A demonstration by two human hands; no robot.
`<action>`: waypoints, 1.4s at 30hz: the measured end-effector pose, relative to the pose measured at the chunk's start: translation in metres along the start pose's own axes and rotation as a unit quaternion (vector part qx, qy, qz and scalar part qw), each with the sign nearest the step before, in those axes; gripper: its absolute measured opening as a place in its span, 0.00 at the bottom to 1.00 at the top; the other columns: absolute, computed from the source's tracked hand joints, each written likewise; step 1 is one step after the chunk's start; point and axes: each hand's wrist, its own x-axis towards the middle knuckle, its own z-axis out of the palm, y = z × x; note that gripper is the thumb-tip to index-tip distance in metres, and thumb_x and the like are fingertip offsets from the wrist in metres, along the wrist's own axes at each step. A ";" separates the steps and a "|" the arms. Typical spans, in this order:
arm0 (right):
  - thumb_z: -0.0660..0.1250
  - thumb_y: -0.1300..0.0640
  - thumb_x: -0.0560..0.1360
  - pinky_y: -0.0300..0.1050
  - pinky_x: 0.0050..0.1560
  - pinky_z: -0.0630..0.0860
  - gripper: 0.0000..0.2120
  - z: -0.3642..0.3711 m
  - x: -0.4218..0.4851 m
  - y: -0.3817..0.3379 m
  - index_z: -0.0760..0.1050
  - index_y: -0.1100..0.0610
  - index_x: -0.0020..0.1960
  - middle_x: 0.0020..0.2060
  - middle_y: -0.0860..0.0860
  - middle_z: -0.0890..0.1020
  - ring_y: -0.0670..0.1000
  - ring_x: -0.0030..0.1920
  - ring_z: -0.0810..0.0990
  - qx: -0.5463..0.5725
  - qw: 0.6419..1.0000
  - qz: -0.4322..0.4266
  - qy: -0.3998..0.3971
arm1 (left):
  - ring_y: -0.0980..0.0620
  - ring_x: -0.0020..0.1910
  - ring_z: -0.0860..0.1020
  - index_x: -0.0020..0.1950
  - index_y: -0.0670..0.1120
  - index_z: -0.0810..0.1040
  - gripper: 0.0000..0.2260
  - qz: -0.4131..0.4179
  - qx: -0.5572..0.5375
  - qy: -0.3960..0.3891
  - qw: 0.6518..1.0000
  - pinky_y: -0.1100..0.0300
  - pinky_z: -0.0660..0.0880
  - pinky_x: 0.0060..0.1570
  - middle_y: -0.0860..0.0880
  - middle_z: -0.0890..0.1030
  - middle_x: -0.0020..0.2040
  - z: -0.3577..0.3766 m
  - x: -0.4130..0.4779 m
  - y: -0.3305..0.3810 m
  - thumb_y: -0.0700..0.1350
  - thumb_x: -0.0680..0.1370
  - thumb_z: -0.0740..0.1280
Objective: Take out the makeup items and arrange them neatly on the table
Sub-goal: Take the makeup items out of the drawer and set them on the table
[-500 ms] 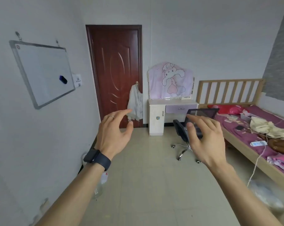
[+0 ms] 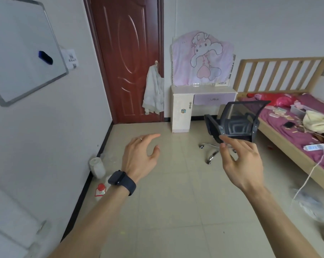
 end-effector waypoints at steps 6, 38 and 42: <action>0.68 0.55 0.80 0.43 0.53 0.70 0.09 0.060 0.052 0.035 0.83 0.50 0.59 0.49 0.48 0.85 0.55 0.56 0.76 -0.028 1.000 0.005 -0.012 | 0.47 0.58 0.78 0.64 0.53 0.80 0.15 -0.001 0.000 -0.048 0.999 0.52 0.75 0.57 0.50 0.83 0.56 0.056 0.078 -0.033 0.45 0.77 0.69; 0.68 0.53 0.79 0.60 0.60 0.76 0.12 0.384 0.542 0.380 0.82 0.51 0.62 0.54 0.47 0.85 0.57 0.63 0.75 -0.077 0.983 0.083 -0.147 | 0.48 0.58 0.76 0.67 0.55 0.76 0.16 -0.053 0.020 -0.142 0.988 0.57 0.70 0.57 0.50 0.81 0.58 0.510 0.616 -0.149 0.49 0.79 0.65; 0.68 0.54 0.79 0.58 0.59 0.77 0.12 0.433 0.602 0.407 0.83 0.52 0.61 0.53 0.48 0.85 0.58 0.62 0.75 -0.087 0.978 0.095 -0.161 | 0.49 0.61 0.75 0.70 0.57 0.73 0.18 -0.071 0.019 -0.175 0.982 0.56 0.69 0.61 0.52 0.80 0.61 0.558 0.700 -0.180 0.50 0.80 0.63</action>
